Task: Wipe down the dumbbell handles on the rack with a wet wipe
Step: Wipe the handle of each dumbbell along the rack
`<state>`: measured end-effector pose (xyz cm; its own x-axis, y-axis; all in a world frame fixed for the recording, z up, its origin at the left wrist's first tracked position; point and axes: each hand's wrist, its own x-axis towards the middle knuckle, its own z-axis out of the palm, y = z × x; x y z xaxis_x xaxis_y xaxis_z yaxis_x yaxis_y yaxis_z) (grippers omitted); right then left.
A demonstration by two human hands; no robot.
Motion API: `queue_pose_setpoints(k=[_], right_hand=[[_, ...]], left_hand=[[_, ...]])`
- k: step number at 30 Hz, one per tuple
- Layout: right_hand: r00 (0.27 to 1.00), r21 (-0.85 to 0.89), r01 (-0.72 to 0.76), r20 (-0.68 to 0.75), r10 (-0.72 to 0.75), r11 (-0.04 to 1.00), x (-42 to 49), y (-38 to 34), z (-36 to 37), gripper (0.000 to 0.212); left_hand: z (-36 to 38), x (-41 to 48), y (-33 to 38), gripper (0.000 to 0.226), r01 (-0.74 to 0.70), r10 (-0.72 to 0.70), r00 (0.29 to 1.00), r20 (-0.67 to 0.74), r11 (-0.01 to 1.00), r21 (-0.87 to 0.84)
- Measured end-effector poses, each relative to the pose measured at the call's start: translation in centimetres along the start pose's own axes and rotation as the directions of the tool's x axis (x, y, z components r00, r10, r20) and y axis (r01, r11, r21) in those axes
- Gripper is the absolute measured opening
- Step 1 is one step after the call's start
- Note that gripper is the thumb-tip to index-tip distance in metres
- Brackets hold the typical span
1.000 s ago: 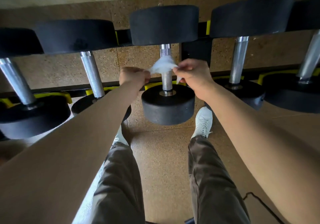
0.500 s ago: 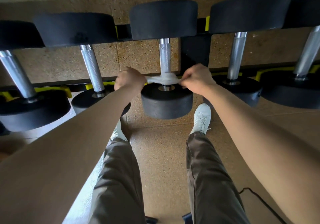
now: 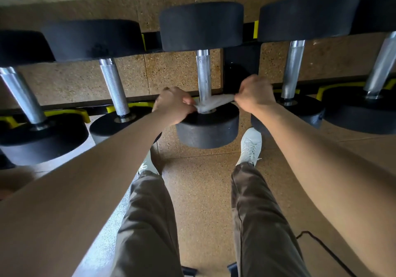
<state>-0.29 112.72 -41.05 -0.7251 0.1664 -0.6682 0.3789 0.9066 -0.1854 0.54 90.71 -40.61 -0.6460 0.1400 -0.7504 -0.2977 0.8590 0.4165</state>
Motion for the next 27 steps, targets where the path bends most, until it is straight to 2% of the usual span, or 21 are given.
queue_pose_setpoints(k=[1,2,3,4,5,6,7,8,12,14,15,19,24,27], right_hand=[[0.999,0.119,-0.014,-0.044,0.019,0.993,0.1,0.2,-0.2,0.017],[0.995,0.344,-0.044,-0.065,0.071,0.938,0.0,0.1,-0.5,0.015],[0.985,0.627,-0.111,-0.035,0.171,0.771,0.0,-0.1,-0.8,0.011],[0.962,0.847,-0.185,0.054,0.266,0.498,0.0,-0.3,-1.2,0.008],[0.942,0.948,-0.216,0.140,0.304,0.232,0.1,-0.4,-1.5,0.010],[0.936,0.974,-0.215,0.183,0.300,0.077,0.2,-0.5,-1.7,0.017],[0.940,0.978,-0.210,0.202,0.274,-0.001,0.3,-0.8,-1.8,0.023],[0.952,0.979,-0.204,0.203,0.229,-0.019,0.2,-1.3,-1.8,0.024],[0.968,0.972,-0.233,0.229,0.108,0.029,-0.1,-5.0,-1.2,0.011],[0.961,0.961,-0.277,0.277,0.030,0.020,0.1,-6.4,-0.7,0.009],[0.955,0.954,-0.296,0.297,-0.005,0.036,0.3,-6.9,-0.6,0.010],[0.932,0.919,-0.341,0.358,-0.056,0.199,0.5,-7.9,-1.2,0.013],[0.948,0.942,-0.295,0.309,-0.074,0.159,1.2,-6.4,-0.5,0.013],[0.959,0.938,-0.273,0.283,-0.015,0.213,1.7,-5.8,0.6,0.015]], left_hand=[[0.1,-0.1,0.1,0.011,-0.017,0.018,1.000,0.011,0.999,-0.040],[0.4,-0.1,0.0,0.020,-0.011,0.012,1.000,0.003,0.997,-0.082],[0.6,0.1,-0.4,0.029,0.010,-0.013,1.000,-0.022,0.991,-0.137],[0.7,0.3,-0.7,0.035,0.041,-0.054,0.997,-0.057,0.978,-0.203],[0.6,0.6,-1.0,0.038,0.081,-0.110,0.990,-0.086,0.954,-0.289],[0.5,0.9,-1.2,0.039,0.114,-0.166,0.981,-0.099,0.910,-0.398],[0.3,1.2,-1.1,0.040,0.139,-0.209,0.974,-0.086,0.855,-0.500],[0.0,1.6,-0.8,0.039,0.155,-0.233,0.971,-0.060,0.795,-0.586],[-1.3,3.2,2.1,0.029,0.173,-0.247,0.968,0.039,0.548,-0.818],[-1.7,3.8,3.5,0.028,0.190,-0.205,0.972,0.114,0.404,-0.895],[-1.9,4.1,3.9,0.027,0.200,-0.183,0.973,0.141,0.364,-0.910],[-2.1,4.5,3.7,0.022,0.246,-0.198,0.962,0.189,0.327,-0.912],[-2.6,4.4,2.0,0.025,0.278,-0.177,0.957,0.231,0.326,-0.903],[-2.8,4.6,1.7,0.015,0.260,-0.195,0.959,0.207,0.306,-0.916]])
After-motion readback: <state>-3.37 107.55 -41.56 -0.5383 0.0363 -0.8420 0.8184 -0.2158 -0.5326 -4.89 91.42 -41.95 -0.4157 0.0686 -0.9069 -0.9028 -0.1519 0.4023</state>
